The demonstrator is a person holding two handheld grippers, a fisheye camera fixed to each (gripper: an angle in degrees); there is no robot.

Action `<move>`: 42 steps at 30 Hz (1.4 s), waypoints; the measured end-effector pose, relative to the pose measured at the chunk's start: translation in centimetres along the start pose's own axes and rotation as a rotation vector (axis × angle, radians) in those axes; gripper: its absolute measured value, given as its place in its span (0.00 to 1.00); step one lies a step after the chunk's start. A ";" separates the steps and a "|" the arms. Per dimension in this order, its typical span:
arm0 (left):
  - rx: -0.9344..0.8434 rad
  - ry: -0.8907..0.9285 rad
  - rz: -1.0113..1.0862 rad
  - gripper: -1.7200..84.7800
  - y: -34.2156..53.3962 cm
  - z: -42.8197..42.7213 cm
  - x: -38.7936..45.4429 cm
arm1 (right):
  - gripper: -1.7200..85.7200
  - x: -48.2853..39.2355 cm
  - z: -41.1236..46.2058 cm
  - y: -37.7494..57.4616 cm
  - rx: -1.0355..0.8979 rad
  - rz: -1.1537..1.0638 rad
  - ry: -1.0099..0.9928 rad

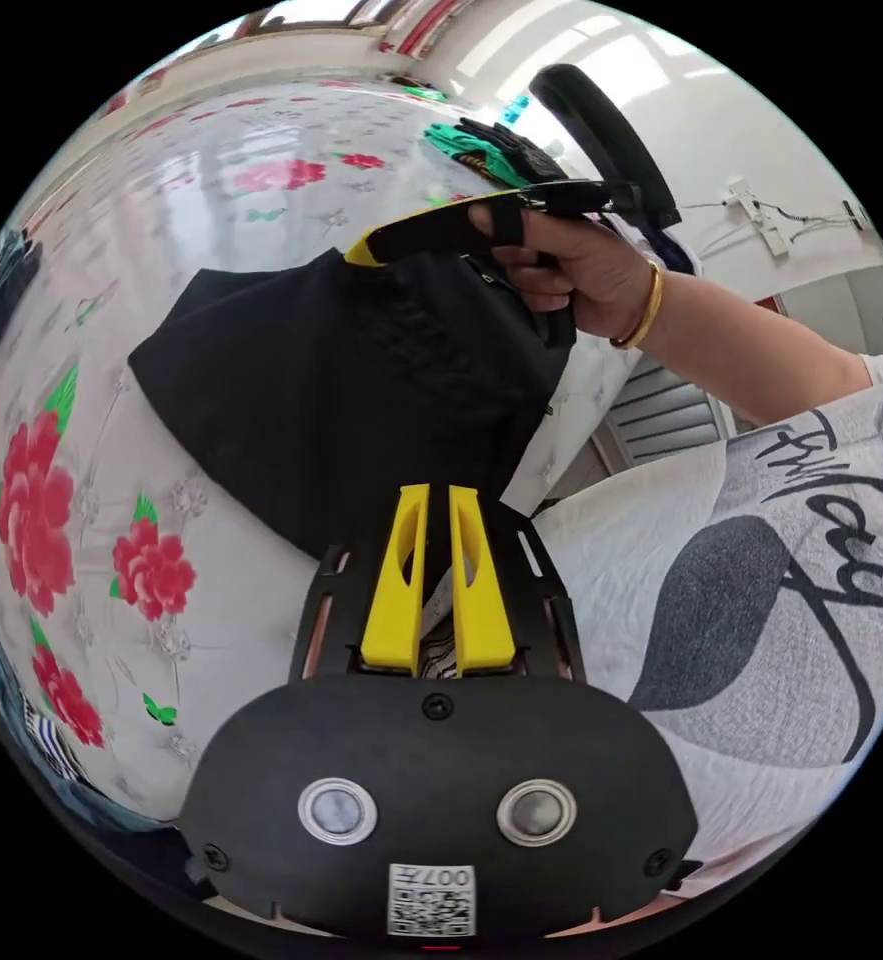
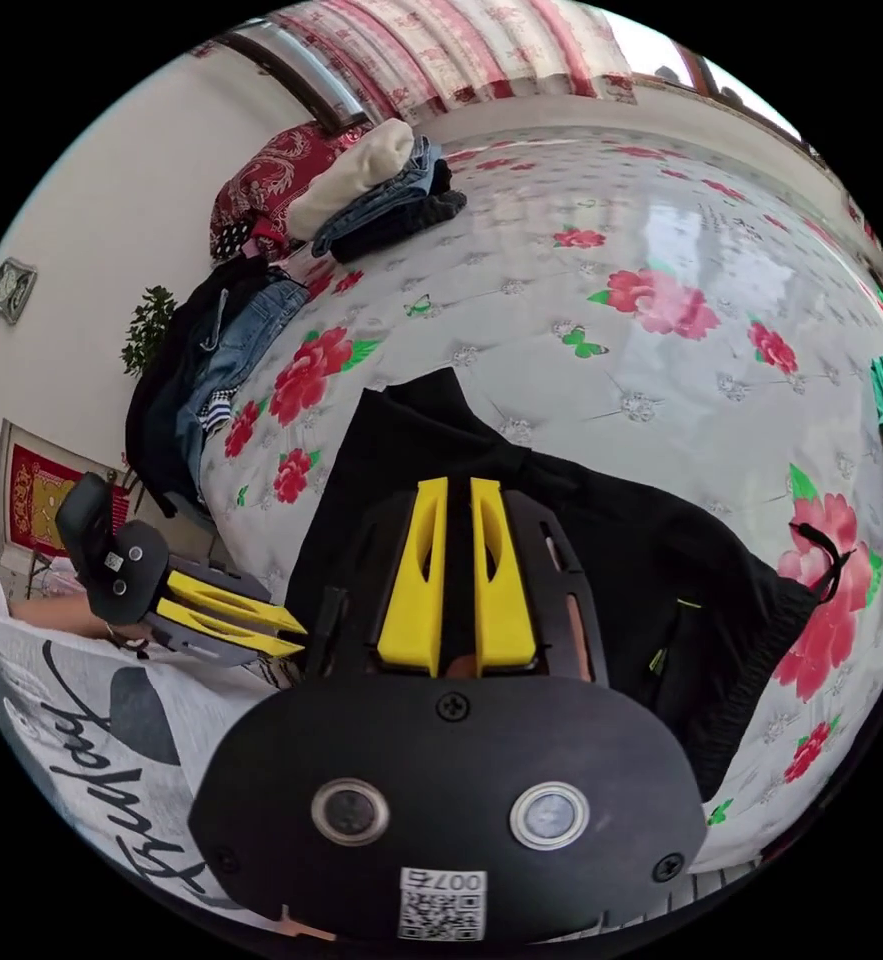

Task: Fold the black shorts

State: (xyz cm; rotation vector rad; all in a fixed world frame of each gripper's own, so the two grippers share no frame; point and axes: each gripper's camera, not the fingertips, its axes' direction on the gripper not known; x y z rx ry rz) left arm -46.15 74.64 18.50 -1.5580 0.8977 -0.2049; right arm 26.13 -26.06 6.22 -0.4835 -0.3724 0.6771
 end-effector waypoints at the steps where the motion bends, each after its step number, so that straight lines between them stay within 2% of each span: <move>1: 0.015 0.002 -0.053 0.07 0.4 -0.3 -0.7 | 0.06 0.4 -0.5 0.0 0.014 0.016 -0.012; 3: 0.022 0.020 -0.108 0.06 0.8 -0.5 -1.6 | 0.07 1.6 -2.2 1.2 0.052 0.055 -0.027; 6: 0.015 0.043 -0.144 0.05 0.6 -0.7 -2.4 | 0.08 5.5 -7.7 6.7 0.190 0.248 -0.042; 8: 0.016 0.036 -0.134 0.04 -0.1 -0.9 -2.5 | 0.09 9.7 -12.8 13.4 0.323 0.479 0.006; 13: -0.004 0.077 -0.100 0.03 -4.6 -0.3 -2.6 | 0.11 17.5 -16.1 23.8 0.384 0.828 -0.041; 16: 0.013 0.125 -0.106 0.03 -7.2 -0.9 -2.7 | 0.12 20.1 -15.5 25.6 0.460 0.882 -0.149; 22: 0.001 0.127 -0.148 0.03 -9.9 -2.8 -3.8 | 0.13 22.1 -12.6 24.0 0.484 0.892 -0.219; 28: 0.040 0.128 -0.250 0.02 -10.3 -5.5 -5.1 | 0.12 22.5 -12.0 21.9 0.400 0.884 -0.207; 30: 0.065 0.127 -0.278 0.01 -10.2 -6.5 -5.3 | 0.12 22.1 -13.1 21.2 0.419 0.842 -0.208; 33: 0.106 0.112 -0.318 0.01 -9.6 -8.3 -5.7 | 0.12 19.0 -15.9 17.6 0.411 0.628 -0.155; 36: 0.143 0.116 -0.369 0.01 -8.7 -9.7 -6.3 | 0.11 12.9 -17.9 11.9 0.296 0.295 -0.026; 38: 0.165 0.123 -0.405 0.01 -8.0 -10.4 -6.6 | 0.11 6.1 -17.9 8.0 0.208 -0.034 0.090; 42: 0.214 0.138 -0.467 0.01 -6.5 -12.0 -7.0 | 0.11 -3.4 -14.3 5.7 0.068 -0.486 0.130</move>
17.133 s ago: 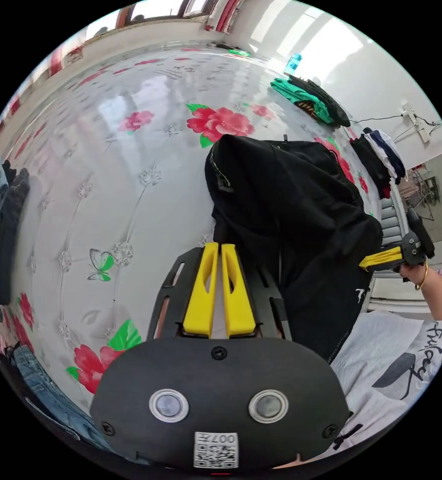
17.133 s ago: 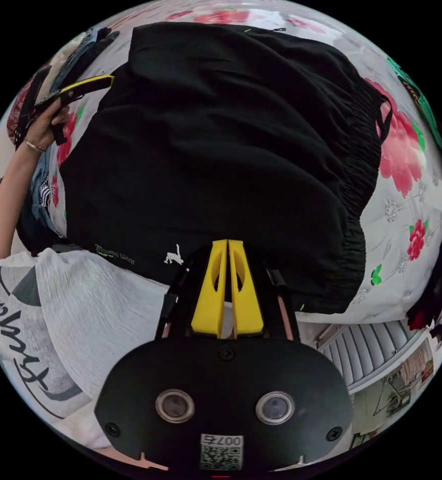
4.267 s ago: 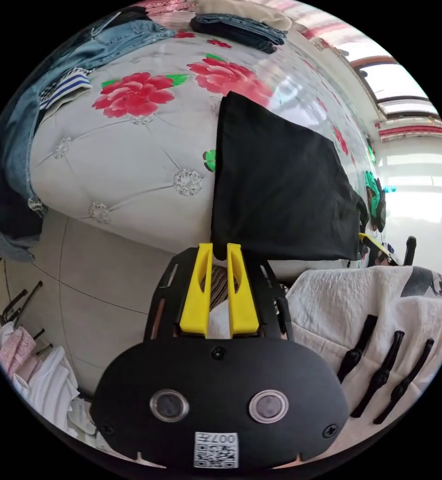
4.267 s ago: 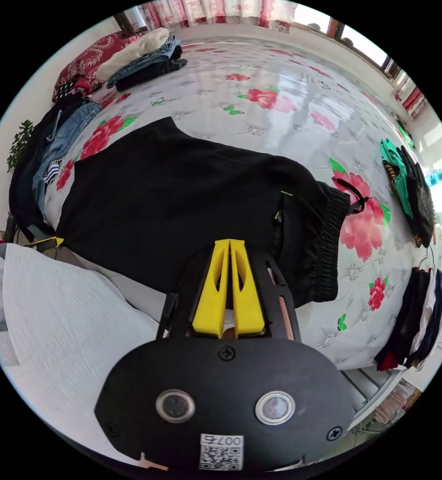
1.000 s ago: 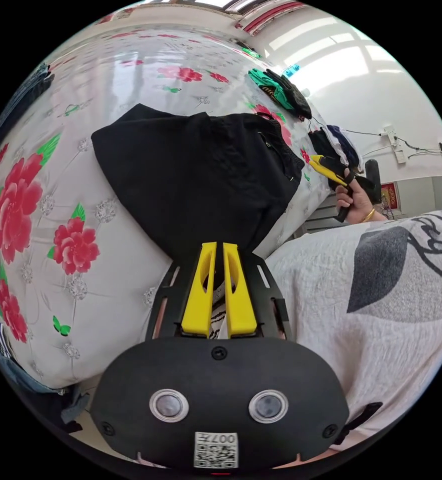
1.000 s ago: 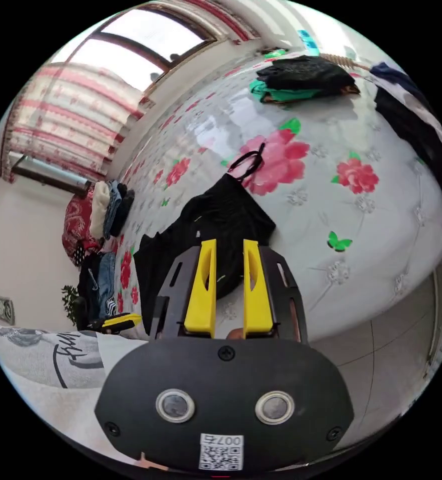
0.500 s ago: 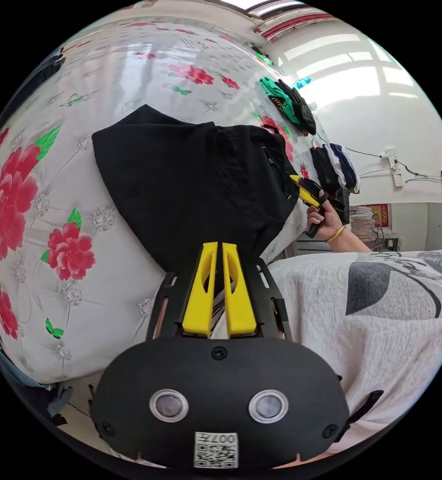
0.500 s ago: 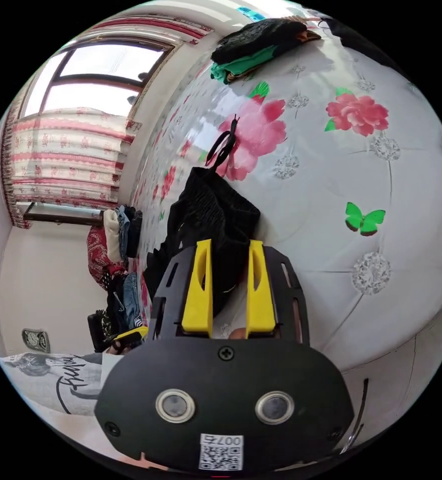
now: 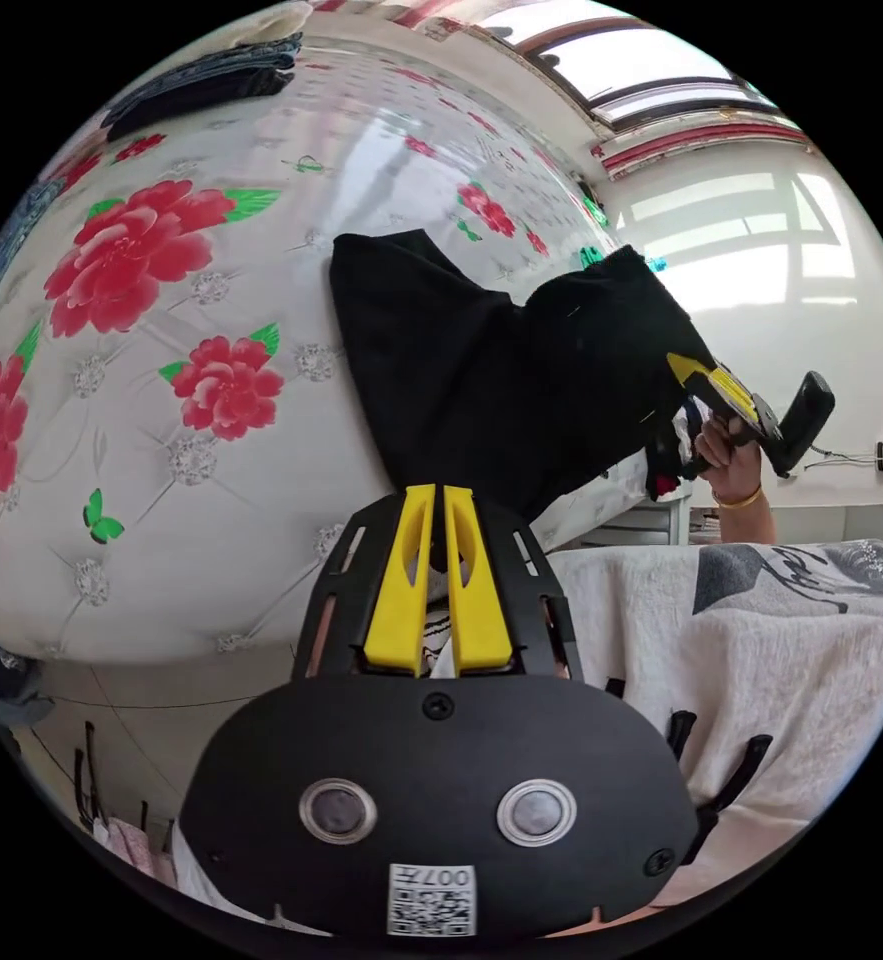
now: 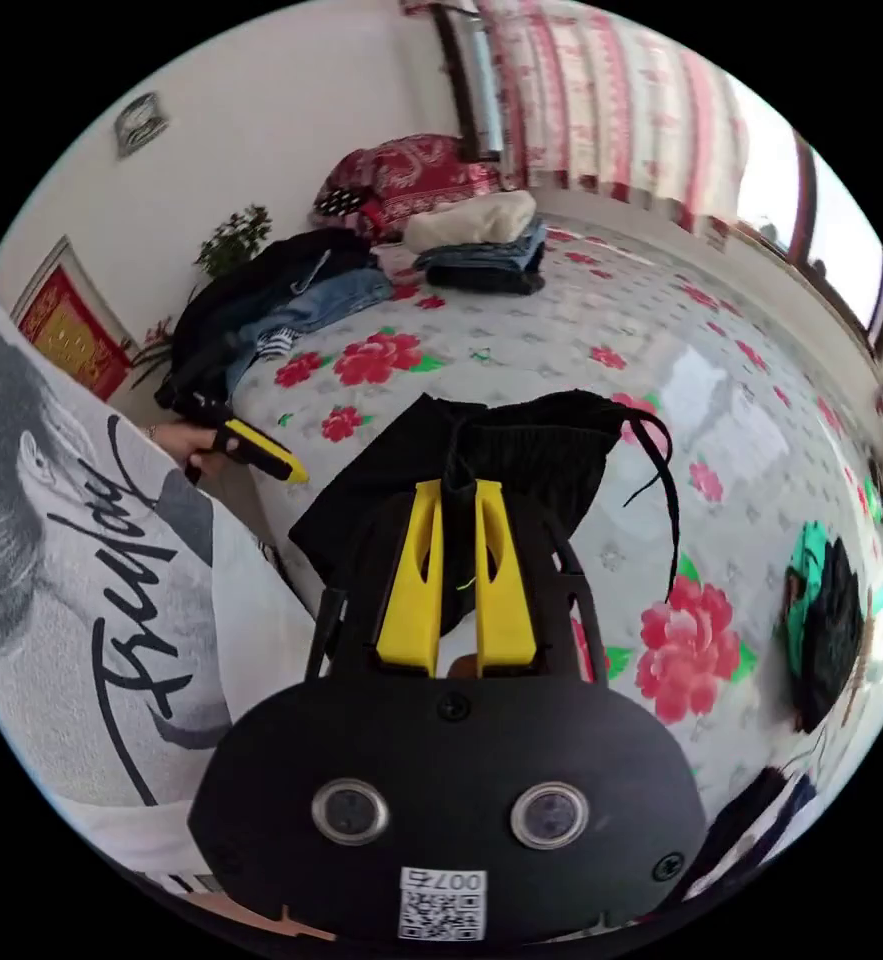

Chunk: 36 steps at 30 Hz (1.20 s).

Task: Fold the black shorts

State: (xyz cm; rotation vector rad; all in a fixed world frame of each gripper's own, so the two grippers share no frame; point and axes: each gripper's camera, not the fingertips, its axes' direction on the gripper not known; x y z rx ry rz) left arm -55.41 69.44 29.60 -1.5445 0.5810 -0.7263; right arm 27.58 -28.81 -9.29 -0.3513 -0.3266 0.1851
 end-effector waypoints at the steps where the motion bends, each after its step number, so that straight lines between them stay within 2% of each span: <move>1: 0.008 0.005 -0.011 0.02 0.3 -0.4 -0.1 | 0.11 -2.5 1.8 -0.9 -0.030 -0.118 -0.030; 3: 0.016 0.012 -0.027 0.02 0.8 -0.9 -0.2 | 0.11 -5.4 5.4 -1.6 -0.080 -0.228 -0.096; 5: 0.015 0.019 -0.044 0.02 1.2 -1.3 -0.2 | 0.10 -7.7 11.6 -1.6 -0.244 -0.282 -0.218; 7: 0.021 0.032 -0.057 0.04 1.5 -2.1 0.0 | 0.10 -7.8 15.3 -1.4 -0.372 -0.242 -0.274; 8: 0.024 0.037 -0.060 0.04 1.6 -2.4 0.1 | 0.10 -7.2 15.5 -1.4 -0.375 -0.193 -0.320; 12: 0.031 0.089 -0.055 0.07 1.2 -3.7 0.9 | 0.11 -2.6 11.0 -1.0 -0.193 -0.021 -0.365; 14: 0.011 0.090 -0.037 0.09 0.5 -3.8 1.7 | 0.11 2.7 8.3 0.5 -0.090 0.165 -0.349; 19: -0.069 0.180 -0.055 0.15 -2.3 -2.6 2.6 | 0.12 14.4 9.1 7.1 -0.094 0.621 -0.430; 22: -0.090 0.233 -0.071 0.15 -3.2 -2.7 3.0 | 0.13 18.1 11.0 11.1 -0.141 0.773 -0.526; 29: -0.187 0.296 -0.062 0.12 -5.0 -2.4 5.9 | 0.09 21.5 15.4 15.7 -0.125 0.886 -0.866; 36: -0.056 0.289 -0.066 0.07 -2.0 -8.5 11.7 | 0.04 22.8 11.7 15.6 -0.113 0.770 -0.849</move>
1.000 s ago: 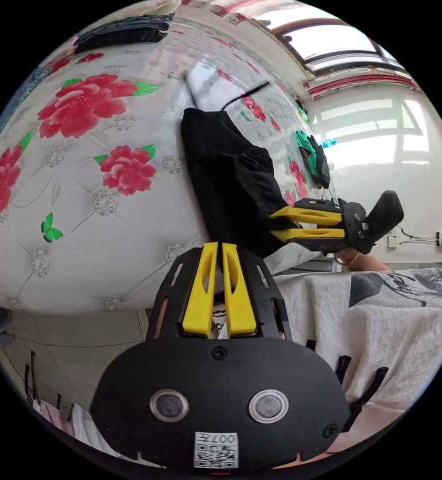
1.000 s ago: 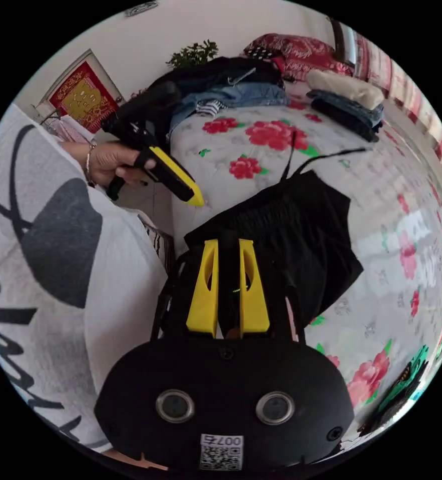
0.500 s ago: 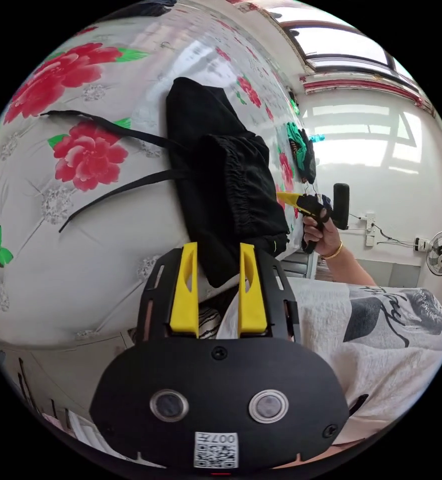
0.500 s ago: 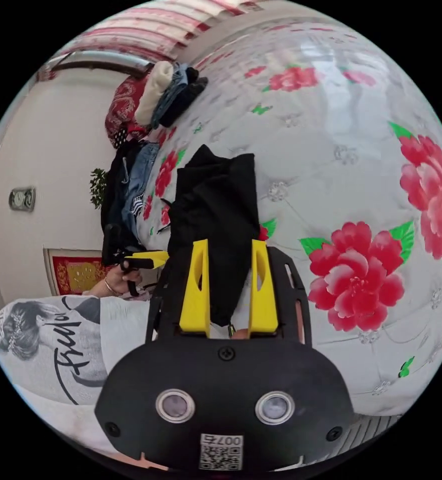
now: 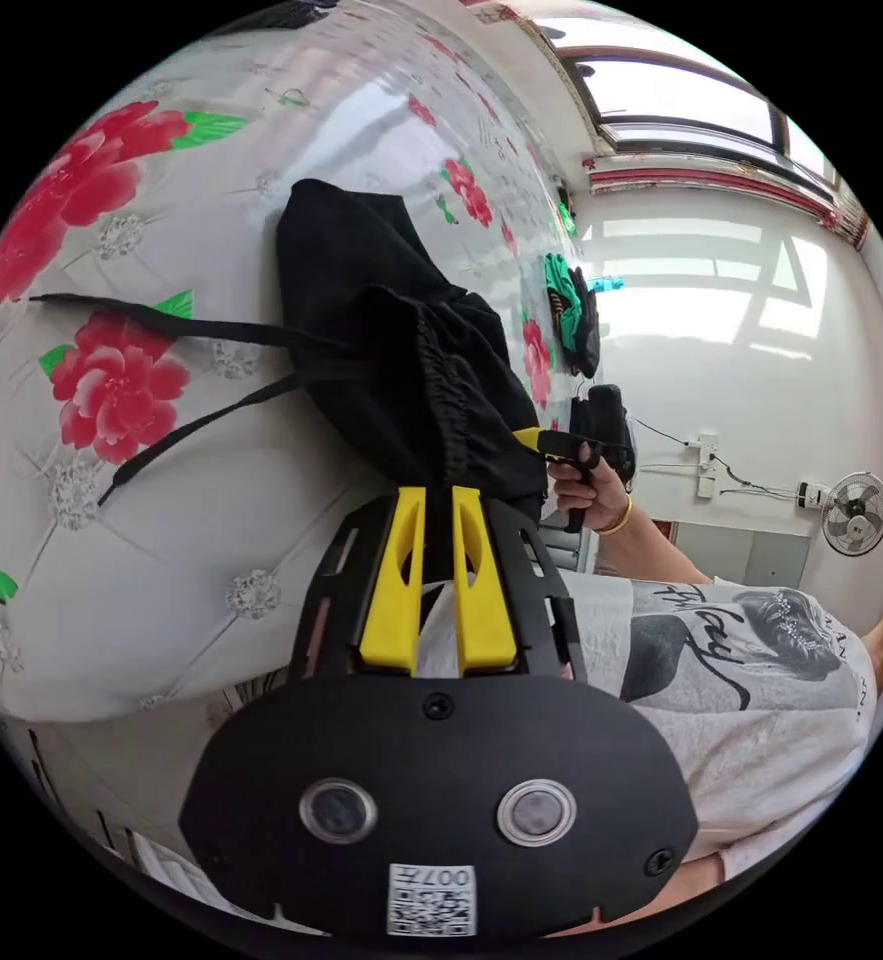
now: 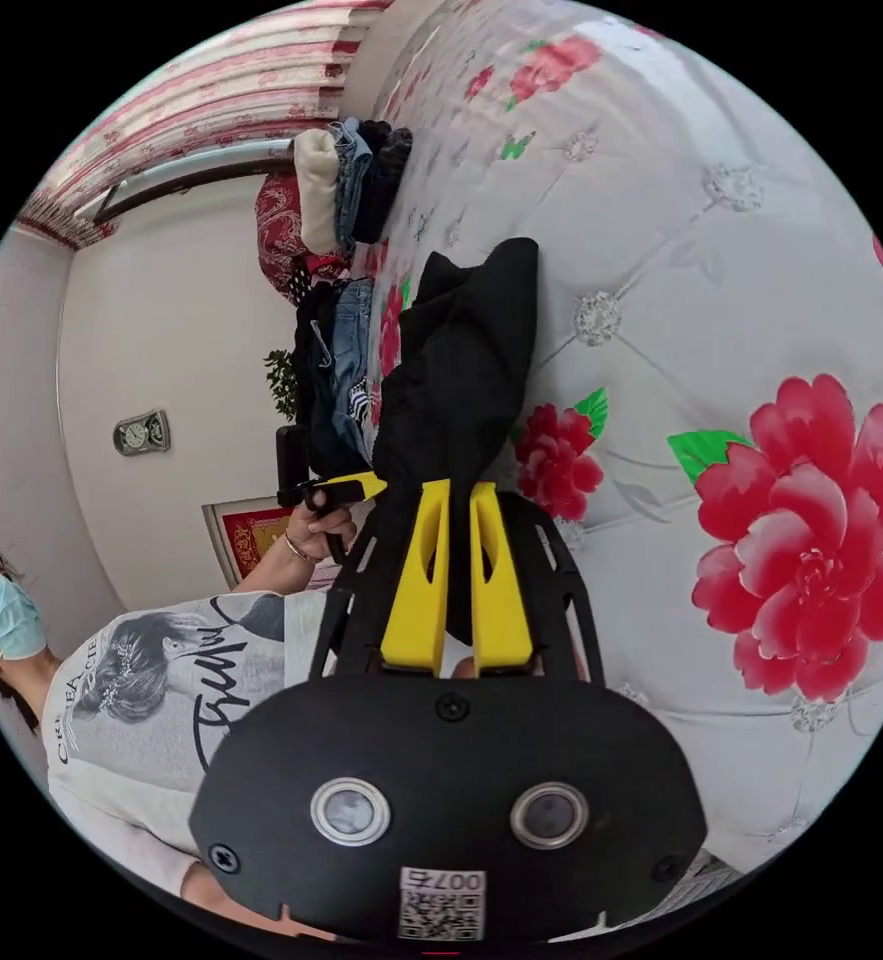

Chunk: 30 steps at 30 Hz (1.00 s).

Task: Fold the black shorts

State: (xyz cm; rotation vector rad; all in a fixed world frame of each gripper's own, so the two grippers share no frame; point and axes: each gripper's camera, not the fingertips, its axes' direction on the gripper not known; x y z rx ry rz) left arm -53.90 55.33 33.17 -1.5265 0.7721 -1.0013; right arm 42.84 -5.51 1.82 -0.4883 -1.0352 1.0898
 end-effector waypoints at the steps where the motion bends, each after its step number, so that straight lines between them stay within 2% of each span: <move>1: 0.024 0.007 0.004 0.05 0.8 -0.9 1.2 | 0.03 -1.1 -0.6 0.2 -0.007 -0.035 0.015; 6: 0.102 0.081 0.077 0.02 2.8 -5.1 5.5 | 0.02 -5.5 -2.3 0.4 -0.005 -0.097 0.047; 11: 0.107 0.116 0.173 0.01 2.0 -9.8 8.3 | 0.02 -11.7 -2.5 -0.3 0.062 -0.175 0.105; 18: 0.177 0.193 0.343 0.01 -4.4 -22.6 12.3 | 0.02 -19.6 -1.7 -5.6 0.183 -0.233 0.087; 25: 0.328 0.015 0.614 0.01 -14.0 -41.4 22.7 | 0.02 -34.4 0.8 -11.9 0.456 -0.563 0.170; 30: 0.425 -0.124 0.656 0.02 -20.9 -50.7 26.5 | 0.02 -39.3 5.7 -16.0 0.700 -0.707 0.177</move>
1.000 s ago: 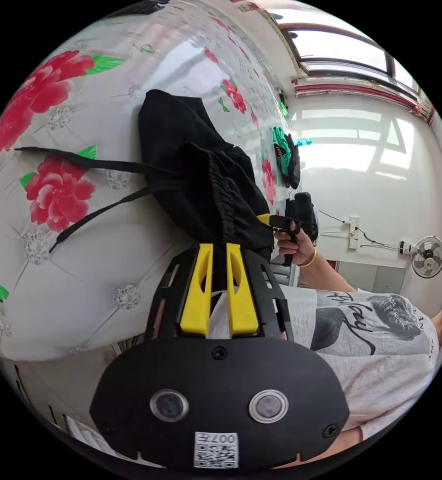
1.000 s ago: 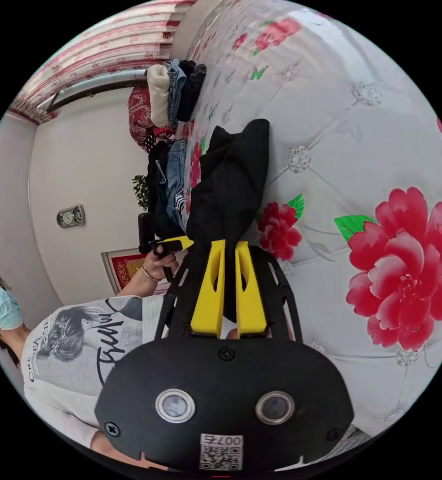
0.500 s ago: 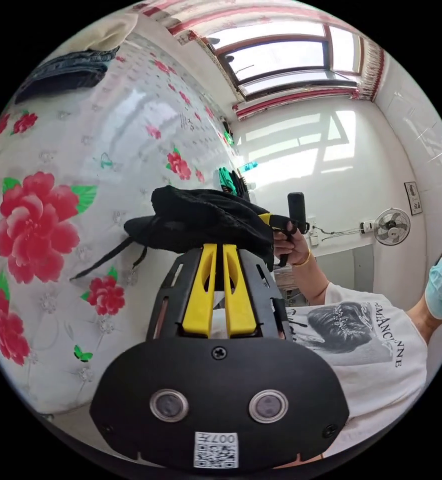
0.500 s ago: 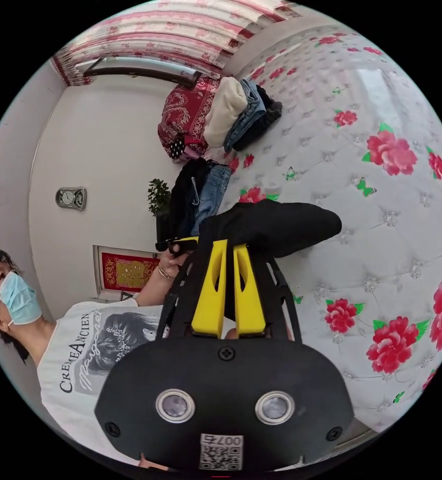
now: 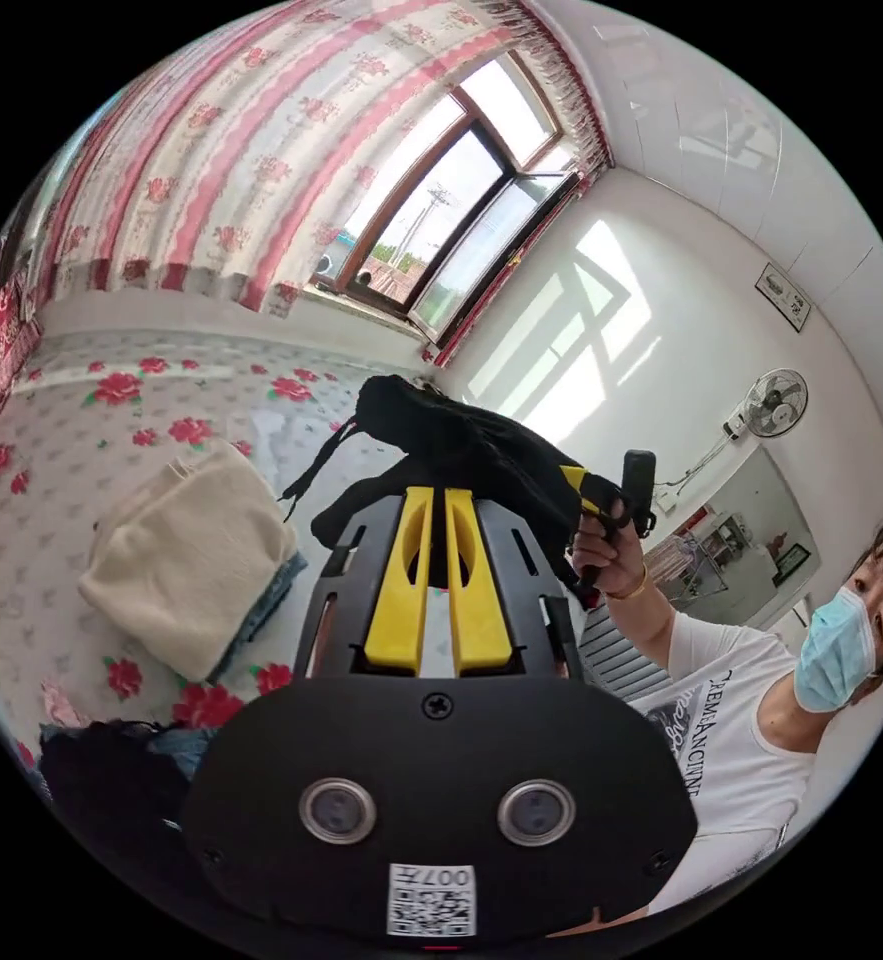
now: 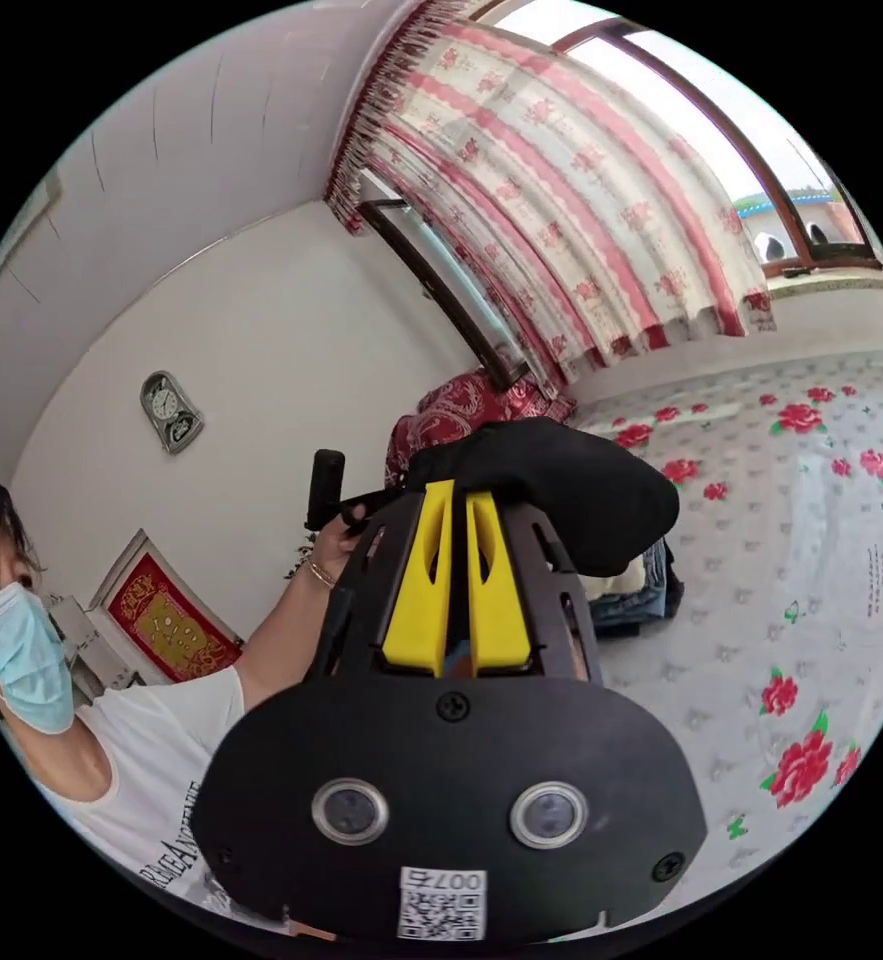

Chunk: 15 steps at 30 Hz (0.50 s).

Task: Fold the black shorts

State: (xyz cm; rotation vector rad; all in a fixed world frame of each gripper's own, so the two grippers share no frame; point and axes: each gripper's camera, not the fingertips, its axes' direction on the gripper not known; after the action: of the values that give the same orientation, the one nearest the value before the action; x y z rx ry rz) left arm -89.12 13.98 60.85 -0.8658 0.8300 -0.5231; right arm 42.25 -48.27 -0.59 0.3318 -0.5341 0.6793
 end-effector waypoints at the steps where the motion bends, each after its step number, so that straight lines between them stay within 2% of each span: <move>1: 0.002 -0.067 -0.010 0.02 -1.7 -0.3 -1.7 | 0.02 -0.2 2.2 0.4 0.063 -0.020 0.034; 2: 0.003 -0.105 -0.021 0.03 -2.2 -0.3 -2.8 | 0.02 0.0 5.0 1.3 0.115 -0.023 0.072; 4: 0.025 -0.345 -0.195 0.05 -1.9 0.4 -8.8 | 0.02 1.3 10.1 3.5 0.147 0.021 0.132; 7: -0.054 -0.523 -0.369 0.09 3.9 3.4 -16.5 | 0.03 5.6 19.9 9.5 0.041 0.182 0.223; 11: -0.123 -0.485 -0.450 0.10 14.3 7.3 -20.8 | 0.03 10.9 30.6 19.7 -0.277 0.233 0.257; 15: -0.111 -0.445 -0.412 0.09 22.0 9.9 -19.1 | 0.04 12.1 31.4 23.4 -0.299 0.118 0.236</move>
State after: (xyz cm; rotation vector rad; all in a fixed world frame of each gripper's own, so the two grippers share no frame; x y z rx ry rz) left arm -90.66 44.04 54.35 -1.2119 0.2723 -0.6150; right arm 23.32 -39.23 34.63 -0.0611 -0.4239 0.7293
